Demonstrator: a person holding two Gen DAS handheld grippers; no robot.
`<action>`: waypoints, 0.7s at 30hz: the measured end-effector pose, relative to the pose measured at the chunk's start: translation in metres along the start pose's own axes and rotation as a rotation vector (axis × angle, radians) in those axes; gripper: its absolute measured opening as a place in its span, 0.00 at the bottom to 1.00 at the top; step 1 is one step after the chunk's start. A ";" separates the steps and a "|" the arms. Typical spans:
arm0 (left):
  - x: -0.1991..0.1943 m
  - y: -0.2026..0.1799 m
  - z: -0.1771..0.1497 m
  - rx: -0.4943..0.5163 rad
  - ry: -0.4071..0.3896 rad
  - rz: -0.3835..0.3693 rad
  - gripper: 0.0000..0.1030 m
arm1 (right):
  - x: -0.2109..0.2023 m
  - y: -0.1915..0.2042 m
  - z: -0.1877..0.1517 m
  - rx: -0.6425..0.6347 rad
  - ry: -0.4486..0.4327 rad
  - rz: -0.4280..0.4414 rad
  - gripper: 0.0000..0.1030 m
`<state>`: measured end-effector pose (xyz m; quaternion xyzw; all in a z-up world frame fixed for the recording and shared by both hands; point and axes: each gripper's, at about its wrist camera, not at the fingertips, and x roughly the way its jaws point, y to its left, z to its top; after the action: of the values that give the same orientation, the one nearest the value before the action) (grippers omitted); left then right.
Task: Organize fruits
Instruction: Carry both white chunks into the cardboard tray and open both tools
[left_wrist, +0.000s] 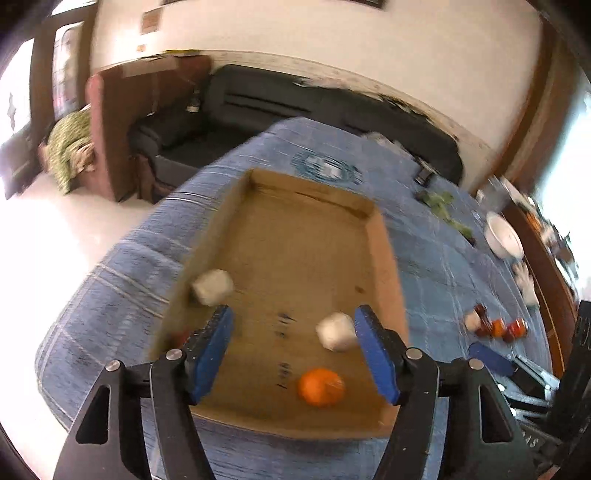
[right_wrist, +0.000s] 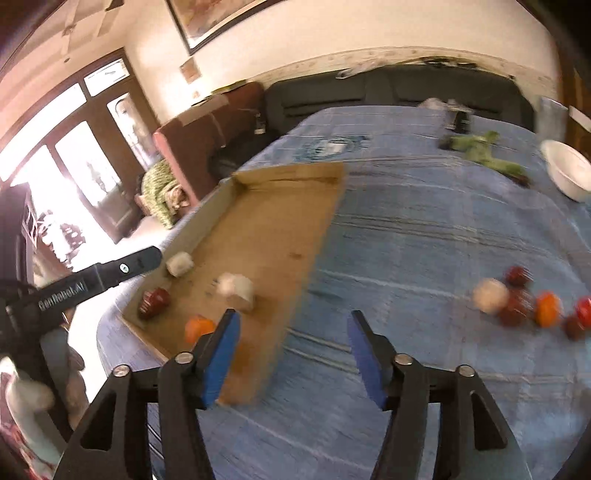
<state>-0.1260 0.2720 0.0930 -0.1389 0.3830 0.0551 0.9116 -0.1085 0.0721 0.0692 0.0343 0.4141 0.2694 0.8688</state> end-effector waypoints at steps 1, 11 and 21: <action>0.001 -0.012 -0.003 0.030 0.007 -0.015 0.66 | -0.007 -0.011 -0.006 0.004 -0.001 -0.024 0.66; 0.018 -0.113 -0.032 0.228 0.084 -0.155 0.67 | -0.084 -0.155 -0.050 0.272 -0.039 -0.265 0.67; 0.040 -0.166 -0.052 0.350 0.153 -0.199 0.67 | -0.102 -0.212 -0.056 0.385 -0.074 -0.322 0.67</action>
<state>-0.0988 0.0984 0.0648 -0.0192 0.4390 -0.1134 0.8911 -0.1091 -0.1683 0.0442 0.1427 0.4258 0.0425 0.8925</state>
